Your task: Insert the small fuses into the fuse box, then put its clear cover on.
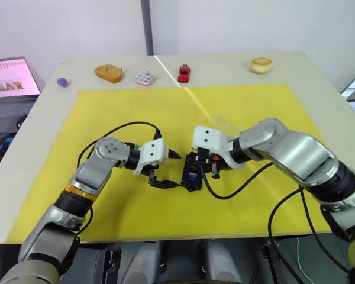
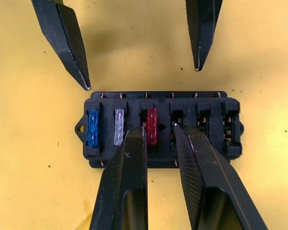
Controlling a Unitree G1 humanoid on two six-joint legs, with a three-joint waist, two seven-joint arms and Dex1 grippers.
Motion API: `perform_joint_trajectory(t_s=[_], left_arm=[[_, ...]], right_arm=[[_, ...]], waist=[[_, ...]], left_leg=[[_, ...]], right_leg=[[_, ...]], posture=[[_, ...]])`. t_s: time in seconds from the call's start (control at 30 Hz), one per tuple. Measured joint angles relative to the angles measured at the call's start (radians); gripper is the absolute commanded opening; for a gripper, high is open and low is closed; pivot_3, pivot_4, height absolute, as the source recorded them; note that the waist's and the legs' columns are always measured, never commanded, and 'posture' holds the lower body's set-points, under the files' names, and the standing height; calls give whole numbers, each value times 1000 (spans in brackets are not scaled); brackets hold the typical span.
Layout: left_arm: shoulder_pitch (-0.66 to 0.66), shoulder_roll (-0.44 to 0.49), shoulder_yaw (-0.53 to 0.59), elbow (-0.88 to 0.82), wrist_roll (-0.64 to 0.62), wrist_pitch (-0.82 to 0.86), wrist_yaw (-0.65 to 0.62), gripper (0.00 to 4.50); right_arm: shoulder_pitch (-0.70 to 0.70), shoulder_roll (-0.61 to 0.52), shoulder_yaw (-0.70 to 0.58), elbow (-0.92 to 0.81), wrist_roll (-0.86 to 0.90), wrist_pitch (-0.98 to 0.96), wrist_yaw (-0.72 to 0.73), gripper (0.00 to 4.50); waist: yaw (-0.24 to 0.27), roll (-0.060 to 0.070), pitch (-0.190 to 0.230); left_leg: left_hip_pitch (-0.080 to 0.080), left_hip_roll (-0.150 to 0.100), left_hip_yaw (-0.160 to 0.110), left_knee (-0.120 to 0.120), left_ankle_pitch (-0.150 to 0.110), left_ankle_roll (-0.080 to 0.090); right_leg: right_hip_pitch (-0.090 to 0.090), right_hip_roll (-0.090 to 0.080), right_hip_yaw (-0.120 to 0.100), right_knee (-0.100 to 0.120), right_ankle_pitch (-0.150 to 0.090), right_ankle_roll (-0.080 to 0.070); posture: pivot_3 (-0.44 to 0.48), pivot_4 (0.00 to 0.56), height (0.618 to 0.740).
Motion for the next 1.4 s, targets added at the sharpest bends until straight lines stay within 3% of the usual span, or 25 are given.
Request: perform_joint_trajectory(t_s=[0.27, 0.4, 1.4], left_arm=[[0, 0, 0, 0, 0, 0, 0, 4500], [0, 0, 0, 1, 1, -1, 0, 4500], [0, 3, 0, 1, 3, -1, -1, 4500]], right_arm=[[-34, -1, -88, -3, 47, 16, 40, 968], [-23, -14, -99, -19, 49, -4, 48, 35], [111, -8, -43, 1, -36, -150, 32, 35]], waist=[[0, 0, 0], [0, 0, 0], [0, 0, 0]], left_leg=[[0, 0, 0, 0, 0, 0], [0, 0, 0, 0, 0, 0], [1, 0, 0, 0, 0, 0]], right_leg=[[0, 0, 0, 0, 0, 0], [0, 0, 0, 0, 0, 0], [1, 0, 0, 0, 0, 0]], posture=[[0, 150, 740], [0, 150, 740], [0, 150, 740]])
